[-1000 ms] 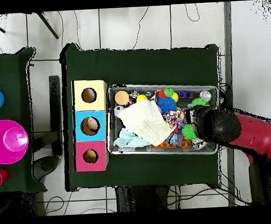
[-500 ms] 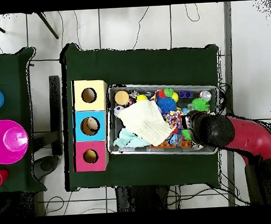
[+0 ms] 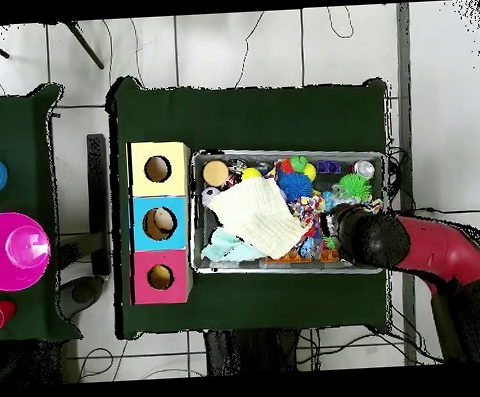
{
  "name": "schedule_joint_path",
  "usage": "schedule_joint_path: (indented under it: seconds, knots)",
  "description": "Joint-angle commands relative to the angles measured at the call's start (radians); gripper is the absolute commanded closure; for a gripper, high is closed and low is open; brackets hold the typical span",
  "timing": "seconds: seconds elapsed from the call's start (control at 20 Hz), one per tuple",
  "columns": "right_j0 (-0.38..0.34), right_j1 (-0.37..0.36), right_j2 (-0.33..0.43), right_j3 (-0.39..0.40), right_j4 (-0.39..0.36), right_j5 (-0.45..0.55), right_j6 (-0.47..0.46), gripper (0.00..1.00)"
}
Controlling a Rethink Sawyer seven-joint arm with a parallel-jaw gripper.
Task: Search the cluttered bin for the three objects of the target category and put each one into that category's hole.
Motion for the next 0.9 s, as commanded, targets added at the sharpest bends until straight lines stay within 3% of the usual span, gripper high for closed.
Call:
schedule_joint_path:
  seconds: [0.05,0.9]
  knots:
    - [-0.035,0.071,0.089,0.036,-0.082,-0.073,-0.084,0.0]
    - [-0.075,0.136,0.119,0.002,-0.144,-0.098,-0.081,0.0]
